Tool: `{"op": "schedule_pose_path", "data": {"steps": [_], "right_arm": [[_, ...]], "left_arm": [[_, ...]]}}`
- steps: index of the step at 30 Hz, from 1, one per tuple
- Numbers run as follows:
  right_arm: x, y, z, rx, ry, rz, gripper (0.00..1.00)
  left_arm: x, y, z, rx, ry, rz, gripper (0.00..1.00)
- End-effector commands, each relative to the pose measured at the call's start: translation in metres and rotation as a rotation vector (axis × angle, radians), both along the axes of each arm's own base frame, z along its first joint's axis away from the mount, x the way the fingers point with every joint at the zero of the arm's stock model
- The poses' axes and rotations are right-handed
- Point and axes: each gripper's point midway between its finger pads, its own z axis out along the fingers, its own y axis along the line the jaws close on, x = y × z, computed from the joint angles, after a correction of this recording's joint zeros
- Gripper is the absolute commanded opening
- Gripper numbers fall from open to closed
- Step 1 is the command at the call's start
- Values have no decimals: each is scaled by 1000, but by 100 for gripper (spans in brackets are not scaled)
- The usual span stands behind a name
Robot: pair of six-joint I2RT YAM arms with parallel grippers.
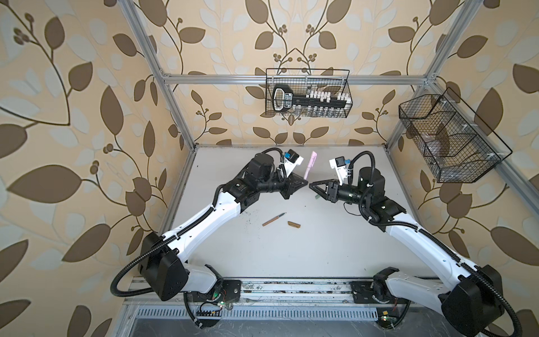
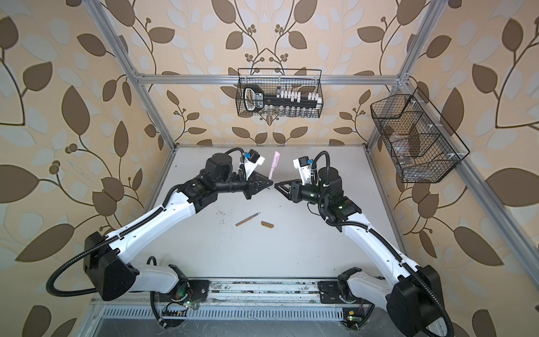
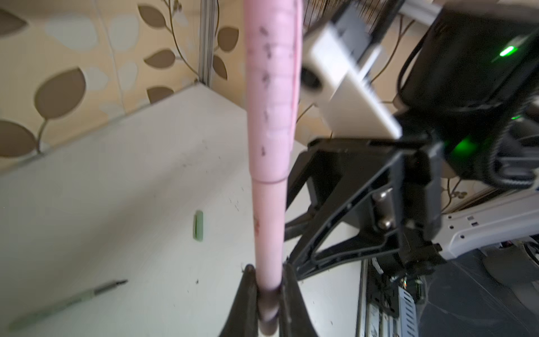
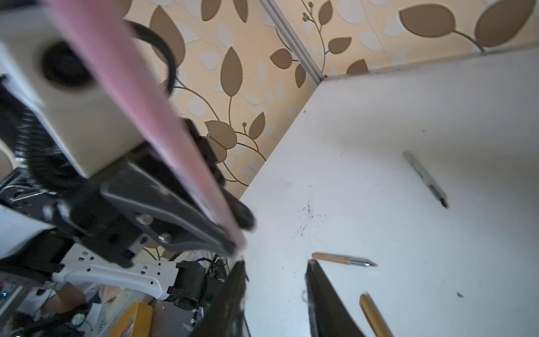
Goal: Insert pens into pen caps
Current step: Put on the pen cap to the pen.
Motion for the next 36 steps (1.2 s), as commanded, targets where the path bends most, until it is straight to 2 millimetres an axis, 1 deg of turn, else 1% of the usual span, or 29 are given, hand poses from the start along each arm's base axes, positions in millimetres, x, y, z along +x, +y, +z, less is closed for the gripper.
{"op": "schedule_pose_path", "data": {"steps": [1, 4, 6, 9, 13, 16, 19, 23, 25, 30, 36], "right_arm": [[-11, -4, 0, -8, 31, 32, 49], [-14, -11, 24, 0, -59, 15, 59], [-13, -18, 34, -2, -98, -6, 62], [-13, -24, 53, 12, -165, -6, 65], [-22, -24, 88, 45, -276, 30, 67], [-20, -25, 106, 51, -326, 22, 68], [-10, -24, 111, 51, -327, 22, 68], [-5, -16, 122, 106, -350, 68, 68], [0, -15, 124, 106, -350, 68, 68], [13, -10, 120, 94, -330, 71, 66], [17, 2, 115, 92, -316, 106, 60]], "left_arm": [[-18, -5, 38, -129, -88, -82, 0], [-16, -7, 18, -109, -29, -81, 0], [-17, -7, 9, -104, -1, -80, 0], [-19, -8, 1, -109, 29, -90, 0], [-23, -9, -7, -106, 60, -105, 0], [-24, -11, -13, -102, 80, -110, 0], [-26, -14, -16, -105, 90, -124, 0], [-30, -18, -19, -99, 102, -138, 0], [-31, -18, -21, -97, 106, -141, 0], [-32, -19, -23, -92, 113, -146, 0], [-32, -21, -26, -88, 121, -149, 0]]}}
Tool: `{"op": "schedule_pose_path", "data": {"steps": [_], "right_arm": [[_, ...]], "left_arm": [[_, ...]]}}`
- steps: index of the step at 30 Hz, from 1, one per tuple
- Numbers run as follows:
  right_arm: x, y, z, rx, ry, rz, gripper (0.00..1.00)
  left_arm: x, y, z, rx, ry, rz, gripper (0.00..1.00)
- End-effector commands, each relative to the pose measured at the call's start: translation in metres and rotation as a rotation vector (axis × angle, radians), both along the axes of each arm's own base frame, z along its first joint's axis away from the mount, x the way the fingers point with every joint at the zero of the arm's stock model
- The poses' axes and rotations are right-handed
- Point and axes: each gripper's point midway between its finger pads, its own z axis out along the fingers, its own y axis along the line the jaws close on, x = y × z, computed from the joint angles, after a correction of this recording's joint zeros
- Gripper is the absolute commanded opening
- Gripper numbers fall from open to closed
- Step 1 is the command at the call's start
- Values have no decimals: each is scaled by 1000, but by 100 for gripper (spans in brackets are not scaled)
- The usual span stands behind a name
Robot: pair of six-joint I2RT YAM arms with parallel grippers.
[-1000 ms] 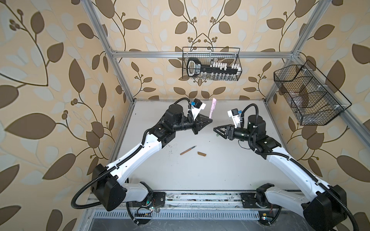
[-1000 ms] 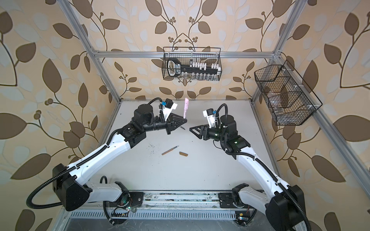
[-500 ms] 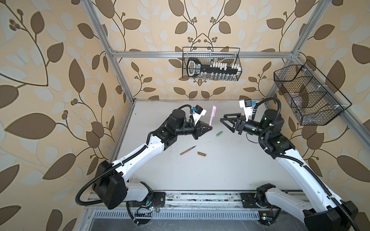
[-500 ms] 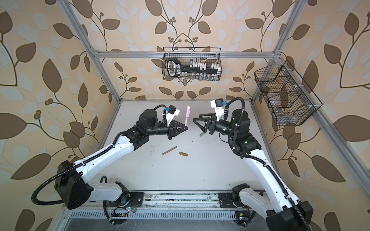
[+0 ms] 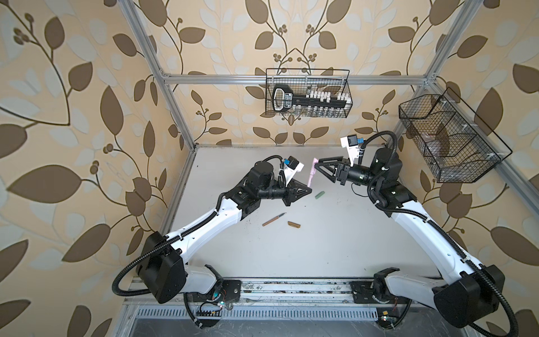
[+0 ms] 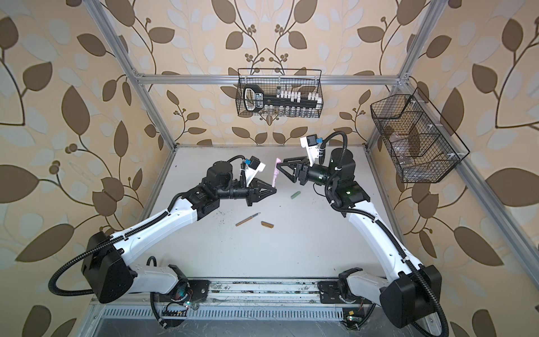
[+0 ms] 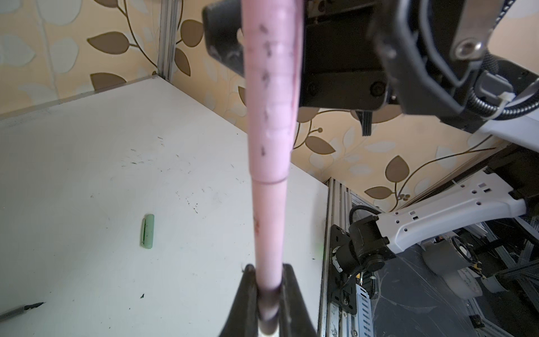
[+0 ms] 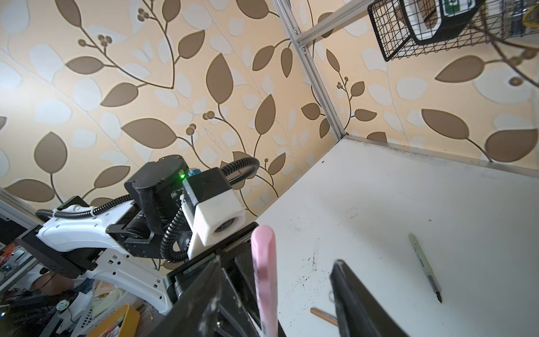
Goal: Insert pens into pen caps
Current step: Put on the pen cap to the pen.
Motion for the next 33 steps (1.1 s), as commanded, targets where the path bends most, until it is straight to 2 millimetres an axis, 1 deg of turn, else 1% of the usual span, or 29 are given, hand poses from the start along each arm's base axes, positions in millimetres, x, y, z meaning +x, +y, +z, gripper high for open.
{"op": "schedule_pose_path", "data": {"steps": [1, 5, 9, 13, 17, 18, 19, 20, 21, 23, 26, 30, 33], "right_arm": [[-4, 10, 15, 9, -52, 48, 58], [-1, 17, 12, -12, -44, 60, 54], [5, 18, 7, -26, -30, 49, 47], [5, 18, 4, -29, -19, 47, 30], [5, 17, -6, -53, 3, 36, 12], [6, 16, -8, -59, 11, 27, 5], [6, 16, -13, -69, 20, 22, 0], [6, 15, -18, -79, 31, 18, 0], [5, 15, -24, -91, 44, 14, 0], [4, 16, -43, -137, 78, -1, 0], [3, 13, -80, -233, 138, -40, 0], [-3, 6, -126, -292, 212, -103, 0], [-13, 6, -154, -283, 276, -99, 0]], "left_arm": [[-6, -6, 8, -31, -18, -47, 0], [-5, -6, 5, -24, -10, -47, 0], [-5, -5, 3, -15, -10, -39, 0], [-2, -4, 1, -7, -12, -22, 0], [4, -3, 2, 5, -19, 7, 0], [6, -2, 3, 7, -24, 21, 0], [9, -1, 5, 11, -34, 39, 0], [13, 0, 5, 18, -39, 64, 0], [19, 2, 8, 23, -51, 98, 0], [27, 5, 15, 31, -75, 145, 0], [44, 14, 33, 25, -130, 247, 0], [57, 18, 61, -2, -184, 272, 0], [67, 20, 77, -30, -223, 280, 0]]}}
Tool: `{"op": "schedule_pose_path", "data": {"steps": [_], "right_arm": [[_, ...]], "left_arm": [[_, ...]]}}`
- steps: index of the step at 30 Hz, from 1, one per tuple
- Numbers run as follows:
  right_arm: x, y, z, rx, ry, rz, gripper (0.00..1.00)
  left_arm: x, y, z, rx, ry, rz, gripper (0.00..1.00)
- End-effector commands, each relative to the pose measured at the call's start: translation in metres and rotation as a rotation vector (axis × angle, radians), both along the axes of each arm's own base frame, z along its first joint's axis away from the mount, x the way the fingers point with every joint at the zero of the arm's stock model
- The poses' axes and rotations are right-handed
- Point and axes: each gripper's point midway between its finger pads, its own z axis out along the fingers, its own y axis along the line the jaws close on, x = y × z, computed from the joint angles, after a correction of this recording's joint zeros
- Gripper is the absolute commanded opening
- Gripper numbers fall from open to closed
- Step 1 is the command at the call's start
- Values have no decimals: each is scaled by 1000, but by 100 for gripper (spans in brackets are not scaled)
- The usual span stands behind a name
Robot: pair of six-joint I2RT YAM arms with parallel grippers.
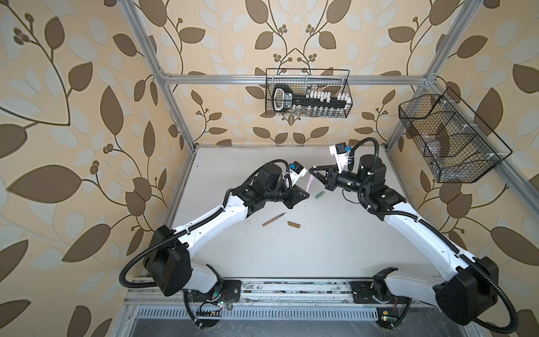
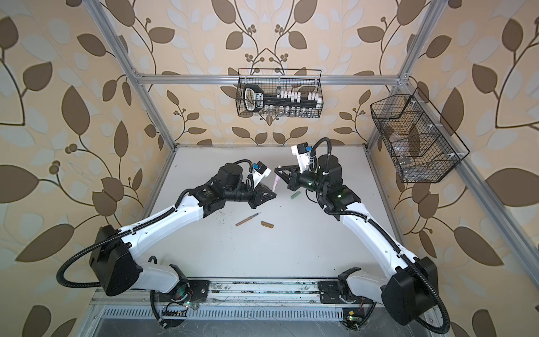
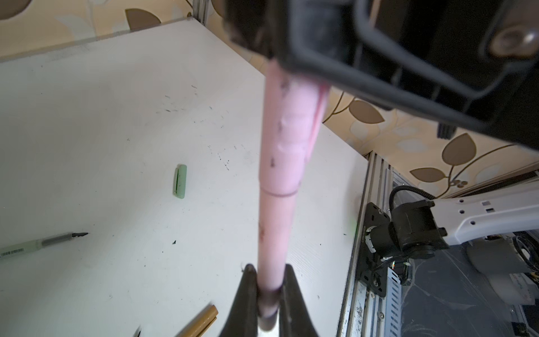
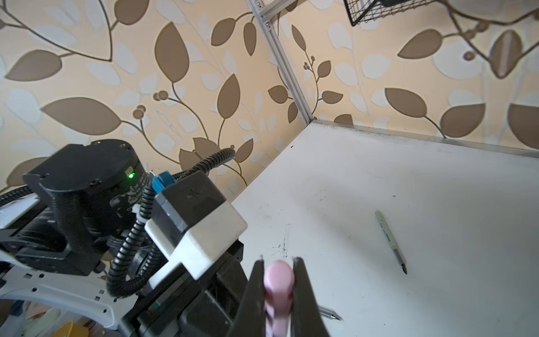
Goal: Insert pens into pen caps
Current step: Put on the pen cap to the pen.
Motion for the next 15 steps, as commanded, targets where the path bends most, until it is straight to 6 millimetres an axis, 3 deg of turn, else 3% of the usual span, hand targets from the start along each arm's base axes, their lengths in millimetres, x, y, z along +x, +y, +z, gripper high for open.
{"op": "schedule_pose_path", "data": {"steps": [1, 5, 8, 9, 15], "right_arm": [[-27, -1, -99, -123, 262, 24, 0], [-41, 5, -123, -91, 315, 35, 0], [-48, 13, -133, -42, 344, 61, 0], [-50, 14, -136, -30, 356, 69, 0], [-64, 18, -147, -34, 409, 123, 0]], "left_arm": [[52, 17, 134, -238, -333, 157, 0], [64, 23, 157, -312, -372, 157, 0], [61, 24, 182, -391, -420, 122, 0], [67, 18, 176, -391, -411, 110, 0], [63, 13, 189, -410, -455, 59, 0]]}}
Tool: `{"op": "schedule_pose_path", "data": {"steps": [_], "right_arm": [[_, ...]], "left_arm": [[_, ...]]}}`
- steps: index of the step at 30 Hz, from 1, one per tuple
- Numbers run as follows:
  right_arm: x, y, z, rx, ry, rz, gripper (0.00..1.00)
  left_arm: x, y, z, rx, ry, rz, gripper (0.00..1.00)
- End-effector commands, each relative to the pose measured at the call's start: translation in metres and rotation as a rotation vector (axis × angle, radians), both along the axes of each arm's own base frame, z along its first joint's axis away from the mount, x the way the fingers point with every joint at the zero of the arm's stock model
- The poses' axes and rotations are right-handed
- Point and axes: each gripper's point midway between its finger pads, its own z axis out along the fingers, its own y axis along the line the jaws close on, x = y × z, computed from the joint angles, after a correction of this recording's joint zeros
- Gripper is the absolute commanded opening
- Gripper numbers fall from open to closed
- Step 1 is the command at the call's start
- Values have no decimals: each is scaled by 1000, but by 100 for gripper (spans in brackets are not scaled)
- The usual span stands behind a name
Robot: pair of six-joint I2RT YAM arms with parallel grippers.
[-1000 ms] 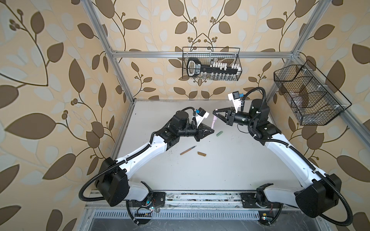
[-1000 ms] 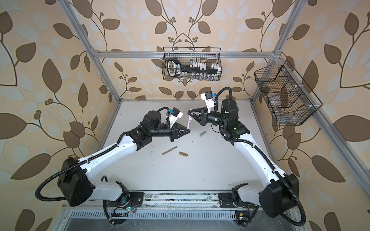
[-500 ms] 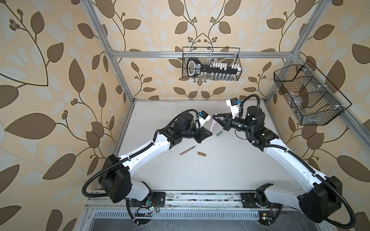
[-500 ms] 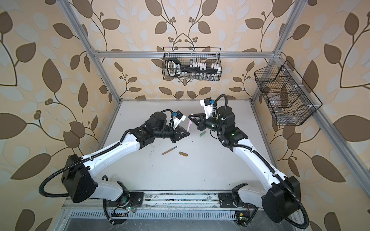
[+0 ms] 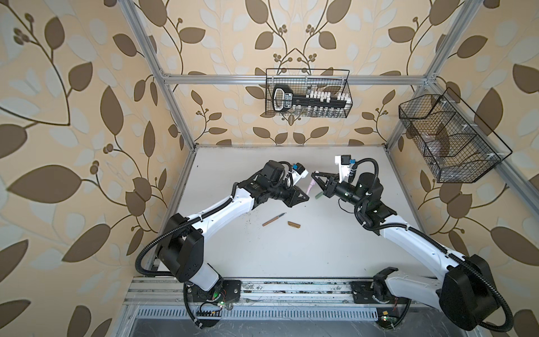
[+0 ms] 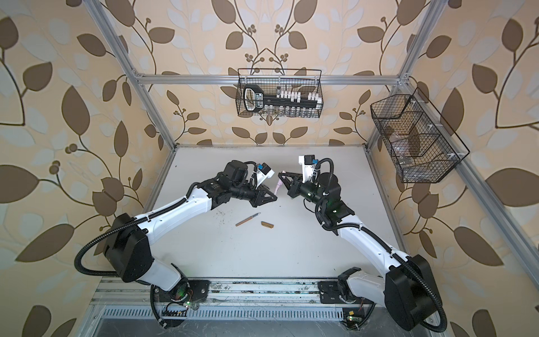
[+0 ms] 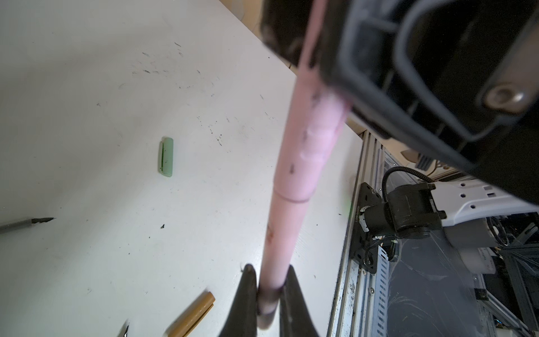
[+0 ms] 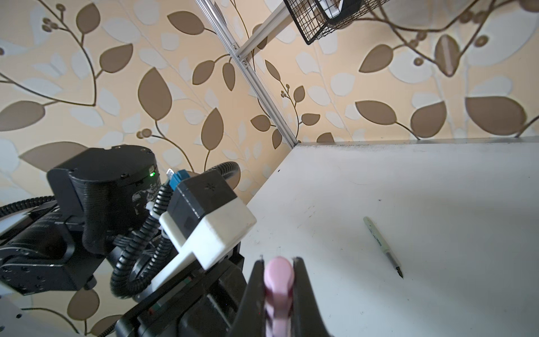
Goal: Insert pens into pen caps
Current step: Put on the pen cap to the pen.
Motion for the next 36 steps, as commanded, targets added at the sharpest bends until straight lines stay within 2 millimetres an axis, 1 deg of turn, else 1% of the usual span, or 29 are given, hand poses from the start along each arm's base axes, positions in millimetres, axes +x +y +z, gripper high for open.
{"op": "schedule_pose_path", "data": {"steps": [1, 9, 12, 15, 18, 23, 25, 27, 29, 31, 33, 36], "right_arm": [[-73, 26, -120, -151, 428, 287, 0], [-93, 20, -140, -241, 528, 339, 0], [-100, 20, -146, -257, 558, 365, 0], [-106, 16, -153, -302, 604, 370, 0], [-111, 13, -155, -321, 621, 371, 0], [-108, 13, -157, -282, 623, 328, 0], [-101, 11, -154, -259, 608, 290, 0], [-91, 6, -146, -225, 594, 244, 0], [-76, -4, -136, -173, 571, 189, 0], [-61, -12, -121, -110, 532, 150, 0], [-51, -16, -110, -61, 506, 139, 0], [-40, -15, -101, -38, 492, 148, 0]], "left_arm": [[53, 18, 214, -433, -555, 142, 0], [48, 20, 220, -388, -602, 116, 0], [45, 19, 226, -376, -623, 100, 0], [44, 19, 232, -375, -639, 91, 0], [46, 22, 235, -362, -657, 103, 0], [43, 25, 248, -420, -670, 104, 0], [42, 24, 248, -431, -659, 99, 0], [42, 21, 241, -424, -628, 83, 0], [43, 19, 227, -404, -561, 75, 0], [39, 16, 206, -389, -492, 49, 0], [36, 15, 185, -379, -420, 41, 0], [28, 13, 154, -366, -315, 22, 0]]}}
